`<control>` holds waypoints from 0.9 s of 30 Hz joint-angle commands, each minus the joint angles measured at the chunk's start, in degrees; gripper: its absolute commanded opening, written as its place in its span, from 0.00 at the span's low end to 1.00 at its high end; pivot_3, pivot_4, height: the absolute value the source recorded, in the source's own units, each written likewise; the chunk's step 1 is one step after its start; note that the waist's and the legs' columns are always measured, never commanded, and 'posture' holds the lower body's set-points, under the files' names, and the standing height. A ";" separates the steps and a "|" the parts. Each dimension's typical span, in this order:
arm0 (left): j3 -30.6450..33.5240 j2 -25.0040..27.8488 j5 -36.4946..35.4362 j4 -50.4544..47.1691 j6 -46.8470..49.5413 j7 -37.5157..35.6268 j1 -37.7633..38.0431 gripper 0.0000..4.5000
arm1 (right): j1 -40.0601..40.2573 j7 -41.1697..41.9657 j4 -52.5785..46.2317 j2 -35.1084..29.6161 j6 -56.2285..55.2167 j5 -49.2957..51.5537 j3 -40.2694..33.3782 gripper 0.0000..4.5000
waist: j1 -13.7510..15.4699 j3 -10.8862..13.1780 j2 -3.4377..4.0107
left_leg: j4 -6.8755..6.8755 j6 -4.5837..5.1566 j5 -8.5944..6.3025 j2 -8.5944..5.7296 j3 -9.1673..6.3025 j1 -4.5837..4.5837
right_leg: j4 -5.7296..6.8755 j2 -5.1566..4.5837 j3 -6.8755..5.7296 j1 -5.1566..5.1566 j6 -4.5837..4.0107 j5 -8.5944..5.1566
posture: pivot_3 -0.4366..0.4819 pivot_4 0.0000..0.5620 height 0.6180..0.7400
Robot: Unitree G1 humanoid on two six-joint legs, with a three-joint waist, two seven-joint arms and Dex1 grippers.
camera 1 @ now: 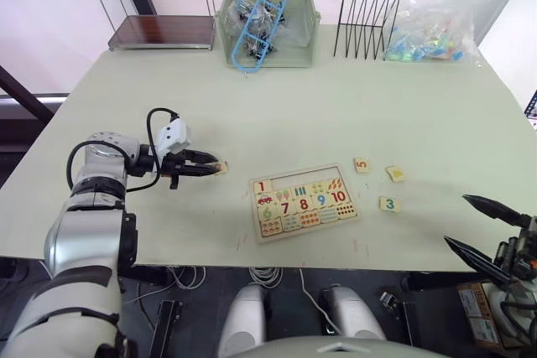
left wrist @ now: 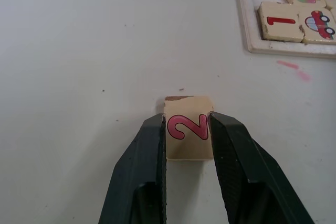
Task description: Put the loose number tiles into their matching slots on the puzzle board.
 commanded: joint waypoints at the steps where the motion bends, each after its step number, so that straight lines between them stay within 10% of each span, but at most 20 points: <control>1: 0.61 0.66 -0.43 -0.78 -1.13 -0.13 -0.08 0.30 | -0.07 0.37 -0.58 -0.08 -0.77 0.53 -0.13 1.00 | 0.00 0.00 0.00 | 0.00 0.00 0.00 0.00 0.00 0.00 | 0.00 0.00 0.00 0.00 0.00 0.00 | 0.48 0.27 1.00; 8: 0.23 0.57 0.28 -0.61 -1.04 2.02 -0.38 0.30 | -0.08 0.01 -0.72 -0.26 -0.81 0.63 0.03 1.00 | 0.01 0.00 0.00 | 0.00 0.00 0.00 0.00 0.00 0.00 | 0.00 0.00 0.00 0.00 0.00 0.00 | 0.48 0.27 1.00; 13: 0.44 0.32 -0.07 -0.68 -1.63 1.85 -0.29 0.68 | 0.04 0.02 -0.70 -0.33 -0.75 0.70 -0.10 1.00 | 0.01 0.00 0.00 | 0.00 0.00 0.00 0.00 0.00 0.00 | 0.00 0.00 0.00 0.00 0.00 0.00 | 0.48 0.27 1.00; 27: -0.46 -0.18 1.13 -0.87 -2.73 1.79 1.26 0.68 | 0.23 0.03 -0.81 -0.20 -0.88 0.98 -0.39 1.00 | 0.01 0.00 0.00 | 0.00 0.00 0.00 0.00 0.00 0.00 | 0.00 0.00 0.00 0.00 0.00 0.00 | 0.48 0.27 1.00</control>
